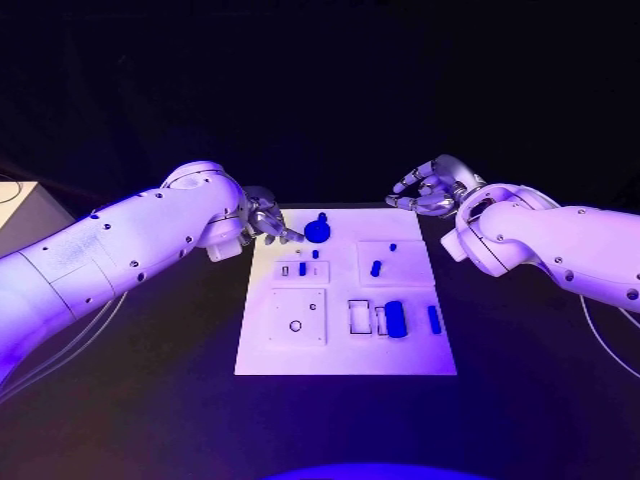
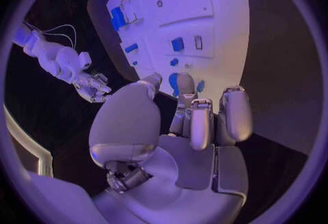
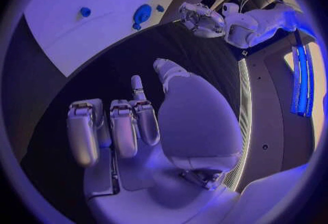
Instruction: Assemble the parts on the task board
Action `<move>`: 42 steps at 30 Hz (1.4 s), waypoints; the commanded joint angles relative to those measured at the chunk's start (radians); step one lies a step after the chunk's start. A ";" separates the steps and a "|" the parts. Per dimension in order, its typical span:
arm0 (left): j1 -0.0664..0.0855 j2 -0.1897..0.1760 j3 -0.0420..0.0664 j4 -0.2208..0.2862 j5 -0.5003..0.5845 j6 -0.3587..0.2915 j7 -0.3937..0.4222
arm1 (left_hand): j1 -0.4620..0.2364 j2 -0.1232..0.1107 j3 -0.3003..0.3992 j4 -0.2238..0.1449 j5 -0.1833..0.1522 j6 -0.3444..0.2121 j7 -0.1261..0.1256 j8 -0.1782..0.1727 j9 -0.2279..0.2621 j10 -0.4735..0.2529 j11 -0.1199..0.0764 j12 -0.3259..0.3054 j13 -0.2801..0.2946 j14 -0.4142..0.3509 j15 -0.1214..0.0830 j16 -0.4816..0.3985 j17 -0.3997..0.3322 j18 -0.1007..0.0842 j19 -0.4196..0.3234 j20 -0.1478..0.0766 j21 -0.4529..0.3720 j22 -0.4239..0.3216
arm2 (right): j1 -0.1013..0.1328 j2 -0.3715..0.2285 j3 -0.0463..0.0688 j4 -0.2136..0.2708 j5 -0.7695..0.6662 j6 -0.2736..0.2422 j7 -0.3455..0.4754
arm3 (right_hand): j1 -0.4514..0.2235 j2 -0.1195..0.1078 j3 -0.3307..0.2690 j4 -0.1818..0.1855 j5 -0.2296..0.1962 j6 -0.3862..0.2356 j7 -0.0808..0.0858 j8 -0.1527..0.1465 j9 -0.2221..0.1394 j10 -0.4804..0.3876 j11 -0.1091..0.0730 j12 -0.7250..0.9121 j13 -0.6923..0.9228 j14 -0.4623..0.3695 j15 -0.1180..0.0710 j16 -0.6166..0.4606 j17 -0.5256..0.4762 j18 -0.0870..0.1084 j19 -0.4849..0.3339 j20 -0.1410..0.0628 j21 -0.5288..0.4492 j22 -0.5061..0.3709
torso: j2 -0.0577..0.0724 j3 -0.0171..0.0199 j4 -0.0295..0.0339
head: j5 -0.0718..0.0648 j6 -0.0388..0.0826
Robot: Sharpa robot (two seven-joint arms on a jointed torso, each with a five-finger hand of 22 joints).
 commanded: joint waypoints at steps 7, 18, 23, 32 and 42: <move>0.018 0.014 0.023 -0.080 0.048 -0.077 0.022 | 0.036 0.001 0.023 -0.001 -0.001 -0.021 0.024 -0.051 -0.039 -0.053 0.019 -0.043 -0.057 0.069 0.020 -0.026 0.177 0.014 -0.035 0.014 -0.030 -0.047 | 0.000 -0.003 0.000 0.001 -0.003 -0.006 0.016 | -0.010 0.002 -0.006 -0.002 0.007 -0.004 -0.002 0.004 0.001 0.045 -0.003 -0.005 0.209 0.102 -0.002 0.004 0.263 -0.004 0.088 0.001 -0.003 0.233 | 0.010 -0.0019 0.0019 | 0.003 0.010; 0.036 0.068 0.025 -0.196 0.043 -0.081 0.024 | 0.040 0.004 0.034 -0.001 -0.001 -0.017 0.025 -0.057 -0.048 -0.042 0.020 -0.031 -0.048 0.077 0.021 -0.015 0.193 0.010 -0.019 0.016 -0.018 -0.025 | 0.000 -0.002 0.001 0.002 -0.003 -0.008 0.016 | -0.010 0.003 -0.006 -0.002 0.008 -0.005 -0.002 0.004 0.001 0.044 -0.003 -0.006 0.208 0.102 -0.002 0.004 0.263 -0.004 0.087 0.001 -0.004 0.232 | 0.027 -0.0053 0.0040 | 0.003 0.020; 0.038 0.094 0.019 -0.241 0.055 -0.063 0.023 | 0.040 0.003 0.035 0.000 -0.001 -0.017 0.025 -0.059 -0.049 -0.038 0.020 -0.025 -0.040 0.078 0.022 -0.014 0.195 0.009 -0.016 0.016 -0.016 -0.021 | 0.002 0.001 0.001 0.003 -0.003 -0.009 0.017 | -0.010 0.003 -0.006 -0.002 0.008 -0.005 -0.002 0.004 0.001 0.044 -0.003 -0.006 0.208 0.102 -0.002 0.004 0.263 -0.004 0.087 0.001 -0.004 0.232 | 0.040 -0.0064 0.0023 | 0.004 0.029; 0.039 0.113 0.011 -0.283 0.059 -0.054 0.024 | 0.024 -0.011 0.032 0.002 -0.002 -0.019 0.030 -0.069 -0.061 -0.044 0.024 -0.025 -0.047 0.078 0.025 -0.012 0.196 0.009 -0.016 0.019 -0.016 -0.021 | 0.004 0.003 0.001 0.005 -0.002 -0.010 0.018 | -0.009 0.004 -0.006 -0.003 0.010 -0.006 -0.002 0.004 0.001 0.037 -0.003 -0.013 0.201 0.101 -0.002 0.002 0.259 -0.005 0.089 0.001 0.000 0.235 | 0.054 -0.0065 0.0020 | 0.007 0.040; 0.039 0.128 0.008 -0.298 0.068 -0.033 0.027 | 0.014 -0.017 0.026 0.002 -0.002 -0.017 0.030 -0.070 -0.064 -0.045 0.025 -0.023 -0.047 0.079 0.026 -0.011 0.198 0.008 -0.014 0.020 -0.015 -0.019 | 0.004 0.007 0.002 -0.002 -0.001 -0.025 0.019 | -0.008 0.005 -0.005 -0.004 0.012 -0.007 -0.001 0.003 0.001 0.030 -0.004 -0.019 0.195 0.099 -0.002 -0.001 0.251 -0.005 0.088 0.001 -0.001 0.234 | 0.062 -0.0100 0.0057 | 0.008 0.040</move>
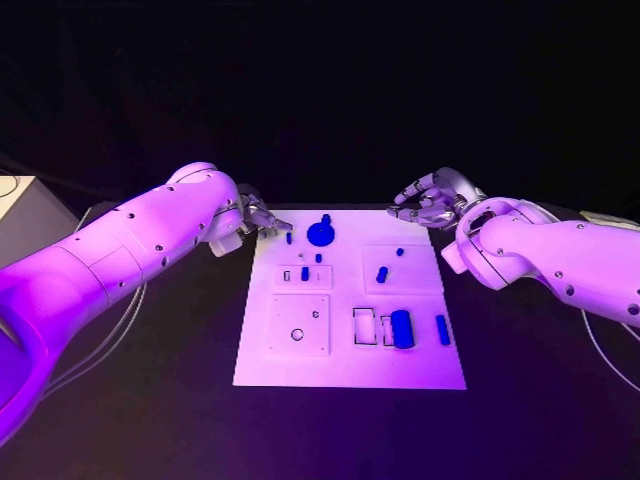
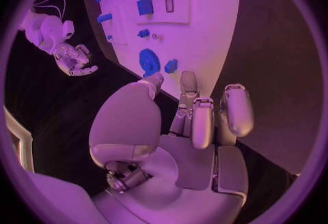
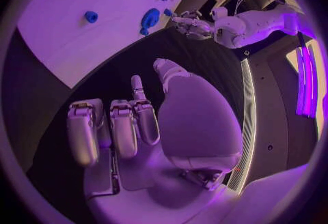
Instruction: Assemble the parts on the task board
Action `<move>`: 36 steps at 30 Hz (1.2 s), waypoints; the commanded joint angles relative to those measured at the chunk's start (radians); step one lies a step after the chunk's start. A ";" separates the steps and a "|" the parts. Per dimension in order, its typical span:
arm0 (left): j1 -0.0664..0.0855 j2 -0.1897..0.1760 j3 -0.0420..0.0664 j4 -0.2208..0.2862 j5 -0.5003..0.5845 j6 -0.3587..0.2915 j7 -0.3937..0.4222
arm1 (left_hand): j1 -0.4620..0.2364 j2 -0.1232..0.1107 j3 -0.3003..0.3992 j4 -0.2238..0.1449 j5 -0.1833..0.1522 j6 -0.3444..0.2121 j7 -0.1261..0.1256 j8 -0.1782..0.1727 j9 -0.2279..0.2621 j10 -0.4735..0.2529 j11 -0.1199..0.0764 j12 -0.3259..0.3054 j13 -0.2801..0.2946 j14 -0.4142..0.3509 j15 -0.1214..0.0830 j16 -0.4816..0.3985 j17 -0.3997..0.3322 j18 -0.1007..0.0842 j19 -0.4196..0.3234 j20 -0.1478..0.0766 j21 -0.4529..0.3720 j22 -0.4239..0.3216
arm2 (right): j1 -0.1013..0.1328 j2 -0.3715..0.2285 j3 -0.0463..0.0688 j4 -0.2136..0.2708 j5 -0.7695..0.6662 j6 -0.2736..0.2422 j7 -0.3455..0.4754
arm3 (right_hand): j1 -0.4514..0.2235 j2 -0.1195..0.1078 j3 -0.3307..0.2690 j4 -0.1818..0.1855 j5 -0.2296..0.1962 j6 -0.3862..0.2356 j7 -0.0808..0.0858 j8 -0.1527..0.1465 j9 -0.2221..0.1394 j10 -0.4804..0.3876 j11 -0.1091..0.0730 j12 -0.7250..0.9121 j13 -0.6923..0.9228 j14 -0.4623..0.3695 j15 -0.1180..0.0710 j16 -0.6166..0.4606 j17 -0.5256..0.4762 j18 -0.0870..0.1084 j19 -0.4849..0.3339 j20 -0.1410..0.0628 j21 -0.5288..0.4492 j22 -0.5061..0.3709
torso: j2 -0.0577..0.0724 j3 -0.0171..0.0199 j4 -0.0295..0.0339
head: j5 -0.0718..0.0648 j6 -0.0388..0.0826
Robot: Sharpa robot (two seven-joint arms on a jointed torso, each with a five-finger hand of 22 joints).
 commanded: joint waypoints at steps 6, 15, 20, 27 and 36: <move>0.002 0.009 -0.002 -0.006 0.022 0.027 0.015 | -0.006 -0.006 -0.005 0.002 -0.002 0.002 0.004 -0.003 -0.002 0.001 0.005 0.005 0.001 0.079 0.007 0.005 0.200 0.008 0.009 0.003 0.006 0.003 | 0.001 0.002 0.001 0.003 -0.001 -0.012 0.017 | -0.007 0.006 -0.003 -0.001 0.007 -0.008 -0.001 0.003 0.001 0.029 -0.004 -0.005 0.194 0.099 -0.002 -0.002 0.248 -0.004 0.088 0.001 -0.002 0.234 | 0.006 -0.0016 0.0002 | -0.002 0.000; 0.002 0.014 -0.004 -0.002 0.030 0.029 0.017 | -0.007 -0.005 -0.005 0.002 -0.002 0.003 0.004 -0.003 -0.002 0.001 0.005 0.005 0.000 0.079 0.007 0.006 0.201 0.007 0.009 0.003 0.007 0.004 | 0.002 0.004 0.002 0.004 0.001 -0.013 0.019 | -0.007 0.007 -0.003 -0.001 0.008 -0.008 -0.001 0.004 0.002 0.021 -0.004 -0.012 0.187 0.096 -0.003 -0.005 0.241 -0.003 0.086 0.000 -0.006 0.231 | 0.005 -0.0008 0.0007 | -0.004 -0.004; 0.002 0.016 -0.005 -0.005 0.032 0.028 0.018 | -0.006 -0.002 -0.003 0.001 -0.002 0.005 0.003 -0.003 -0.003 0.001 0.004 0.006 0.001 0.079 0.007 0.006 0.201 0.007 0.010 0.004 0.007 0.005 | 0.002 0.005 0.002 0.003 0.002 -0.012 0.019 | -0.007 0.007 -0.003 -0.001 0.008 -0.008 -0.001 0.004 0.002 0.021 -0.004 -0.012 0.187 0.096 -0.003 -0.005 0.241 -0.003 0.086 0.000 -0.006 0.231 | 0.007 -0.0012 0.0014 | -0.010 -0.001; 0.002 0.020 -0.007 -0.008 0.037 0.027 0.019 | 0.004 0.007 0.006 -0.001 -0.002 0.006 0.003 -0.004 -0.006 -0.001 0.004 0.007 -0.001 0.080 0.007 0.007 0.201 0.007 0.010 0.004 0.007 0.006 | 0.004 0.008 0.002 0.002 0.002 -0.009 0.016 | -0.006 0.007 -0.002 -0.001 0.008 -0.007 -0.002 0.005 0.002 0.021 -0.004 -0.012 0.187 0.096 -0.003 -0.005 0.240 -0.003 0.086 0.000 -0.007 0.230 | 0.007 -0.0016 0.0016 | -0.013 -0.006; 0.002 0.022 -0.016 -0.011 0.044 0.024 0.021 | 0.029 0.023 0.038 -0.003 -0.002 0.012 0.001 -0.004 -0.013 -0.005 0.002 0.009 -0.005 0.079 0.006 0.007 0.201 0.008 0.009 0.004 0.007 0.006 | 0.005 0.012 0.002 0.000 0.002 -0.008 0.016 | -0.006 0.007 -0.002 -0.001 0.008 -0.007 -0.002 0.005 0.002 0.021 -0.004 -0.012 0.187 0.096 -0.003 -0.005 0.240 -0.003 0.086 0.000 -0.007 0.230 | 0.008 -0.0005 0.0008 | -0.017 -0.007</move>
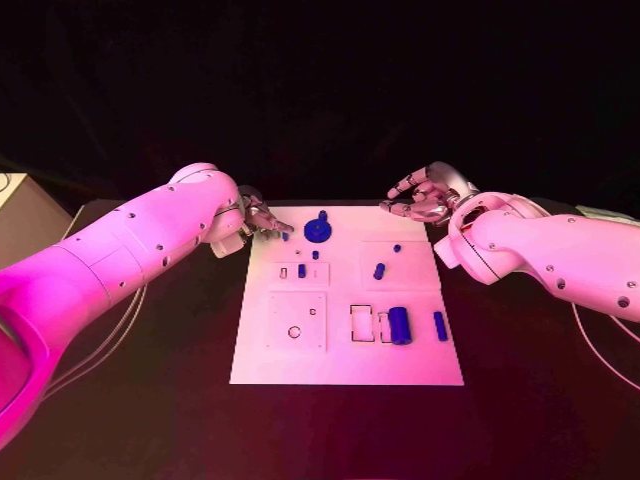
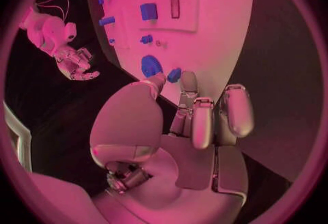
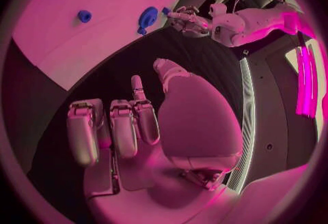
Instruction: Assemble the parts on the task board
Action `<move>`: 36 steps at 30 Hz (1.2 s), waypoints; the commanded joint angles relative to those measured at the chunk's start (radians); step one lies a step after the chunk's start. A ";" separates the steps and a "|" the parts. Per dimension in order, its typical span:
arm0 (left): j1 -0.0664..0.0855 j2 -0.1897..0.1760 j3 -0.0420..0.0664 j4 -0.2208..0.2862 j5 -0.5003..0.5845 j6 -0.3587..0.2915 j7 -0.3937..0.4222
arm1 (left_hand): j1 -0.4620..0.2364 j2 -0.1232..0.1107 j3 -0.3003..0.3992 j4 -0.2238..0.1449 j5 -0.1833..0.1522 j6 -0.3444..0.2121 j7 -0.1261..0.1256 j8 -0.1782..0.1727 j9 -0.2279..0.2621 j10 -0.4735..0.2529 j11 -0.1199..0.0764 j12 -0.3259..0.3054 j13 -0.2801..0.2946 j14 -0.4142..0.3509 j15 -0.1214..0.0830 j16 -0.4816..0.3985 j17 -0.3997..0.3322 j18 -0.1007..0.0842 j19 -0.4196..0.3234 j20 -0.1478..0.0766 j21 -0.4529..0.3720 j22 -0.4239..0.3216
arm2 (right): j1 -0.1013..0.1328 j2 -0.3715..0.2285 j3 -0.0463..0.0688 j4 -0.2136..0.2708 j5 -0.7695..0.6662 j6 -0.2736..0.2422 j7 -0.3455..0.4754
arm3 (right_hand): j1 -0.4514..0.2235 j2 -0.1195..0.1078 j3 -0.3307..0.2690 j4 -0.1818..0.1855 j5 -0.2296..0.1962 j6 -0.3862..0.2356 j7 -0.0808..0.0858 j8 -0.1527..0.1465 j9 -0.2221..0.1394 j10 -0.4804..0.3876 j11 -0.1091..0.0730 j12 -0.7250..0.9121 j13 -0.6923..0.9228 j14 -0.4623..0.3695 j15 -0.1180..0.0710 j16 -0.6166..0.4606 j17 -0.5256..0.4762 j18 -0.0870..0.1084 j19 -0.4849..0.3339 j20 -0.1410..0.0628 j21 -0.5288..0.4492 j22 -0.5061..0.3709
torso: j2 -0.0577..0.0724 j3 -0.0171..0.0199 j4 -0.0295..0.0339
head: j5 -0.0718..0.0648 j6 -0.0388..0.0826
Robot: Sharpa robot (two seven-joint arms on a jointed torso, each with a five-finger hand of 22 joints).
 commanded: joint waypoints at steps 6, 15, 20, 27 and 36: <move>0.002 0.006 -0.006 -0.005 0.020 0.006 0.014 | 0.016 0.004 0.019 -0.001 -0.002 0.009 -0.002 -0.004 -0.003 -0.006 0.002 0.005 -0.003 0.079 0.006 0.004 0.201 0.008 0.006 0.000 0.004 0.001 | 0.000 0.005 0.001 -0.003 -0.003 0.007 0.009 | -0.006 0.008 -0.002 -0.002 0.005 -0.007 -0.002 0.005 0.001 0.021 -0.004 -0.004 0.187 0.096 -0.003 -0.006 0.240 -0.003 0.086 0.000 -0.003 0.230 | -0.001 0.0003 0.0002 | -0.009 -0.001; 0.002 0.007 -0.009 -0.007 0.026 -0.004 0.017 | 0.037 0.014 0.061 -0.002 -0.001 0.013 -0.005 -0.002 -0.006 -0.007 -0.001 0.006 -0.006 0.079 0.004 0.004 0.201 0.008 0.006 -0.001 0.004 0.003 | 0.000 0.008 0.001 -0.005 -0.003 0.012 0.008 | -0.006 0.008 -0.002 -0.002 0.005 -0.007 -0.002 0.005 0.001 0.021 -0.004 -0.004 0.187 0.096 -0.003 -0.006 0.240 -0.003 0.086 0.000 -0.003 0.230 | -0.001 0.0010 -0.0004 | -0.008 -0.008; 0.002 0.006 -0.009 -0.007 0.032 -0.016 0.021 | 0.053 0.014 0.101 -0.006 -0.001 0.013 -0.008 0.004 -0.005 -0.008 -0.003 0.007 -0.008 0.079 0.002 0.004 0.199 0.008 0.005 -0.003 0.004 0.002 | 0.000 0.008 0.001 -0.006 -0.003 0.015 0.006 | -0.006 0.008 -0.002 -0.002 0.005 -0.007 -0.002 0.005 0.001 0.021 -0.004 -0.004 0.187 0.096 -0.003 -0.006 0.240 -0.003 0.086 0.000 -0.003 0.230 | -0.001 0.0004 -0.0001 | -0.007 -0.007; 0.002 0.006 -0.009 -0.007 0.056 -0.036 0.033 | 0.094 -0.001 0.249 -0.049 0.000 0.007 -0.014 0.035 0.009 -0.012 -0.010 0.004 -0.021 0.078 -0.006 0.004 0.198 0.008 0.005 -0.009 0.004 0.005 | 0.000 0.009 0.000 -0.009 -0.003 0.024 0.004 | -0.005 0.009 -0.002 -0.002 0.005 -0.007 -0.002 0.006 0.002 0.023 -0.004 -0.003 0.189 0.096 -0.003 -0.006 0.239 -0.003 0.086 0.000 -0.002 0.230 | -0.001 -0.0001 0.0000 | -0.006 -0.006; 0.002 -0.002 -0.009 0.005 0.089 -0.070 0.041 | 0.080 -0.013 0.489 -0.200 0.006 -0.019 -0.019 0.128 0.076 0.019 -0.015 0.004 -0.022 0.081 -0.011 0.009 0.204 0.005 0.012 -0.013 0.010 0.018 | 0.000 0.010 0.000 -0.014 -0.005 0.051 -0.002 | -0.005 0.014 0.001 -0.001 0.011 -0.005 -0.003 0.009 0.003 0.026 -0.005 0.000 0.191 0.096 -0.004 -0.005 0.241 -0.004 0.087 0.000 -0.001 0.232 | -0.003 0.0001 0.0009 | -0.010 -0.006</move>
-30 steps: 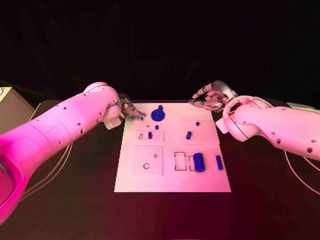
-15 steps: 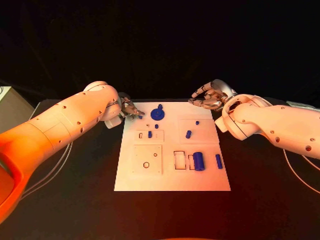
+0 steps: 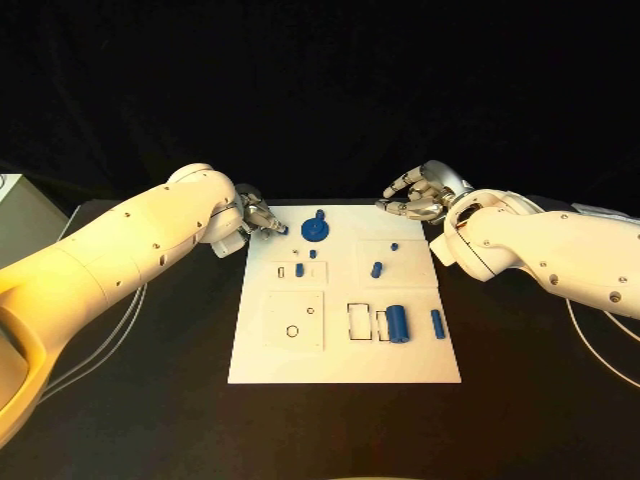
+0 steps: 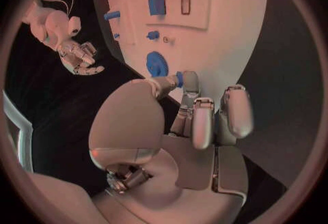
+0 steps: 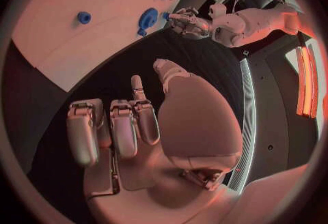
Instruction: Assemble the parts on the task board
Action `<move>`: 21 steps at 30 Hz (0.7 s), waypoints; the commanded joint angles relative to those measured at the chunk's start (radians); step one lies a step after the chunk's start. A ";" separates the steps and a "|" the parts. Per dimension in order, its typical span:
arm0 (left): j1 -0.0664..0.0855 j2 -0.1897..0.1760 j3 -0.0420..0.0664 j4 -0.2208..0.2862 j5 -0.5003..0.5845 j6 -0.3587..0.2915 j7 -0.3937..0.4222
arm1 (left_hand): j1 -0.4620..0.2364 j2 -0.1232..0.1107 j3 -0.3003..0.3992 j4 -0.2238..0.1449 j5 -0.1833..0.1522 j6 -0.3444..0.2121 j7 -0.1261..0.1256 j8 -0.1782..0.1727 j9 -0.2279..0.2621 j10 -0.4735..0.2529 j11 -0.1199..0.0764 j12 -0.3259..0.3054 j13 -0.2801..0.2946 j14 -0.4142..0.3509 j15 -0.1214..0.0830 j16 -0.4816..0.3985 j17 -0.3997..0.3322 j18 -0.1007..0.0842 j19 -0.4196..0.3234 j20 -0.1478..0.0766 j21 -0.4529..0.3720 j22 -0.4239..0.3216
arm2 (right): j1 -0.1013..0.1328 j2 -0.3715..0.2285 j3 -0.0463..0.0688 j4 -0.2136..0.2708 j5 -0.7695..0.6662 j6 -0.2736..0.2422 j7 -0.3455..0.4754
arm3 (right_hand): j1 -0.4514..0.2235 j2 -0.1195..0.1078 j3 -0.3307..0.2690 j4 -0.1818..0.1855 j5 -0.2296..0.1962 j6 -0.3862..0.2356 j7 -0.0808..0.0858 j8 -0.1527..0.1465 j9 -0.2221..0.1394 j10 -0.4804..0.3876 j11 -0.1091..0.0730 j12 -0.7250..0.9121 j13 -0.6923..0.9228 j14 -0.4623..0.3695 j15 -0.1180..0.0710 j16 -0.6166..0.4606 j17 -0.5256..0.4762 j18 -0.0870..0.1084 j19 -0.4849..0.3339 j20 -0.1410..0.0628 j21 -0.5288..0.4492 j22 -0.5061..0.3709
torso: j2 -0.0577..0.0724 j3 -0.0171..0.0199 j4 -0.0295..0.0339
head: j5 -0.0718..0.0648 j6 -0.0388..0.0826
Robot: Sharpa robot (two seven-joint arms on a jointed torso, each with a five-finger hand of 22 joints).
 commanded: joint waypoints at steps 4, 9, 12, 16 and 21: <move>0.001 -0.014 0.000 0.022 0.046 -0.032 0.016 | -0.055 -0.006 0.163 -0.126 0.027 -0.006 -0.002 0.090 0.085 0.013 0.001 0.001 -0.003 0.081 -0.004 0.004 0.203 0.005 0.005 -0.004 0.005 0.005 | 0.000 0.000 0.000 -0.001 -0.006 0.037 -0.001 | -0.001 0.011 0.001 -0.001 0.008 -0.005 -0.003 0.005 0.001 0.026 -0.005 0.000 0.191 0.096 -0.004 -0.006 0.240 -0.004 0.087 -0.001 -0.001 0.232 | -0.002 0.0008 0.0026 | 0.001 -0.002; 0.001 -0.035 0.000 0.053 0.068 -0.038 0.012 | -0.062 -0.004 0.185 -0.142 0.033 -0.005 -0.002 0.098 0.089 0.012 0.001 0.000 -0.007 0.080 -0.004 0.003 0.200 0.005 0.004 -0.004 0.005 0.006 | -0.001 0.000 0.000 -0.001 -0.006 0.038 -0.002 | -0.001 0.011 0.001 -0.001 0.011 -0.006 -0.003 0.005 0.001 0.026 -0.005 -0.001 0.191 0.096 -0.004 -0.006 0.239 -0.003 0.086 -0.001 -0.002 0.231 | -0.006 0.0016 0.0023 | 0.005 -0.002; 0.001 -0.055 0.000 0.085 0.085 -0.039 0.008 | -0.085 -0.013 0.202 -0.158 0.083 0.001 -0.004 0.108 0.090 0.016 -0.001 0.005 -0.002 0.080 -0.006 0.003 0.200 0.005 0.004 -0.005 0.006 0.006 | -0.001 -0.001 0.000 -0.001 -0.006 0.039 -0.002 | -0.001 0.011 0.001 -0.001 0.011 -0.006 -0.003 0.005 0.001 0.026 -0.005 -0.001 0.191 0.096 -0.004 -0.006 0.239 -0.003 0.086 -0.001 -0.002 0.231 | -0.009 0.0020 0.0031 | 0.007 -0.003; 0.001 -0.096 -0.004 0.150 0.097 -0.023 0.001 | -0.111 -0.019 0.211 -0.176 0.132 0.007 -0.010 0.113 0.087 0.019 -0.005 0.014 0.011 0.077 -0.009 -0.001 0.193 0.008 -0.005 -0.007 0.001 -0.003 | -0.002 -0.004 0.000 0.002 -0.006 0.040 -0.003 | -0.001 0.011 0.001 -0.001 0.013 -0.006 -0.003 0.005 0.001 0.026 -0.005 -0.001 0.191 0.096 -0.004 -0.006 0.240 -0.004 0.087 -0.001 -0.001 0.232 | -0.016 0.0039 0.0052 | 0.010 -0.006; 0.001 -0.136 -0.025 0.215 0.098 -0.021 -0.004 | -0.149 -0.020 0.219 -0.206 0.205 0.031 -0.018 0.112 0.071 0.039 -0.013 0.038 0.029 0.083 -0.016 0.009 0.210 0.005 0.003 -0.014 0.010 0.011 | -0.004 -0.009 0.000 0.007 -0.006 0.040 -0.003 | -0.001 0.011 0.001 -0.001 0.016 -0.006 -0.003 0.006 0.001 0.026 -0.005 0.000 0.191 0.096 -0.004 -0.006 0.239 -0.003 0.086 -0.001 -0.002 0.231 | -0.024 0.0040 0.0082 | 0.014 -0.010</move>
